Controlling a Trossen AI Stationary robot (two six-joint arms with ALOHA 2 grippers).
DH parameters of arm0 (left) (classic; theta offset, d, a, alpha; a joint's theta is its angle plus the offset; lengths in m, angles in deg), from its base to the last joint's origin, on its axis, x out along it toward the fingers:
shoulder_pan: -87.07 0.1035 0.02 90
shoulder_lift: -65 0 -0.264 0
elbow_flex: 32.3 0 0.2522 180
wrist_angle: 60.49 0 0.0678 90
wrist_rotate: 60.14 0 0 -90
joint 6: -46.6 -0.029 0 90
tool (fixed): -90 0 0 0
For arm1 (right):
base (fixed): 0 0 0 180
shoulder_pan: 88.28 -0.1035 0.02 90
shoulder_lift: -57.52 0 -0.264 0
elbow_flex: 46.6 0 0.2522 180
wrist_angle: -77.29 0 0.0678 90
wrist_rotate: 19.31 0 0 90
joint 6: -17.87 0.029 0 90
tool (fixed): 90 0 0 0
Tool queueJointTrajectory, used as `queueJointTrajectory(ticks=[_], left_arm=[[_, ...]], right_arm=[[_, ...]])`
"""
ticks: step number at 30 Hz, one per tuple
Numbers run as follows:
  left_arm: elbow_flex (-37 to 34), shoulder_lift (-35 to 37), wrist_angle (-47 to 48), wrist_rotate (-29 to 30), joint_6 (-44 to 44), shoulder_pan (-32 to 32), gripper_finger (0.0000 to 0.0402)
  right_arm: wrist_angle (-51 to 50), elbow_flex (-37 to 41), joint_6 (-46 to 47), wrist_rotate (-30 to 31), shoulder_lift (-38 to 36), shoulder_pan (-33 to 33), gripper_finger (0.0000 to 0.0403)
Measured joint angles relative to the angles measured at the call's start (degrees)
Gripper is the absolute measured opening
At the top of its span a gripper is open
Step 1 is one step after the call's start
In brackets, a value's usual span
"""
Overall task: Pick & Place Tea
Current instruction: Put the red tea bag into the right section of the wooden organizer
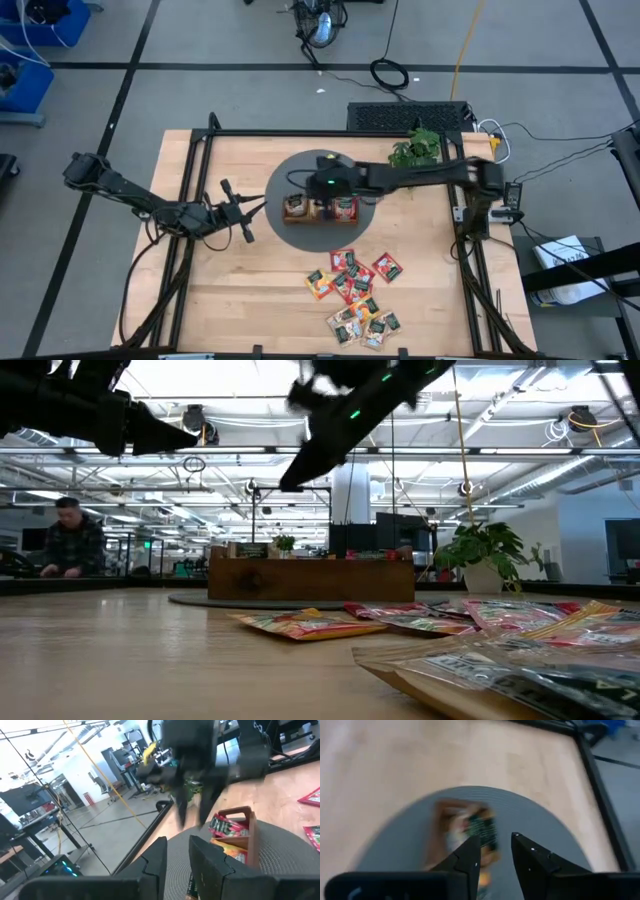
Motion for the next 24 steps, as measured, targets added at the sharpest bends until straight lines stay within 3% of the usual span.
queueJointTrajectory(ticks=[4, 9, 12, 17, 22, 24], left_arm=[[0.0, 0.0, 0.17, 0.02, -0.78, 0.0, 0.0088], [0.0, 0.0, -0.12, 0.01, -0.78, 0.0, 0.0088], [0.0, 0.0, -0.39, 0.0, -0.59, 0.0, 0.0088], [0.0, 0.0, -0.52, 0.0, -1.56, 0.86, 0.0088], [0.0, -0.01, -0.5, 0.07, -1.87, 4.03, 0.0088], [0.0, -0.01, -0.52, 0.04, -1.87, 5.69, 0.0088]], right_arm=[[4.61, 12.76, 1.22, -2.43, -13.05, -1.63, 0.0073], [20.08, 32.88, 2.87, -2.39, -30.41, -3.06, 0.0012], [28.46, 43.36, 2.98, -2.43, -38.09, -3.06, 0.0009], [37.56, 55.0, 4.71, -2.47, -46.11, -0.8, 0.001], [46.69, 63.89, 2.64, -10.85, -50.11, 0.88, 0.0002], [51.65, 67.1, 3.04, -11.27, -51.05, 1.62, 0.0003]])
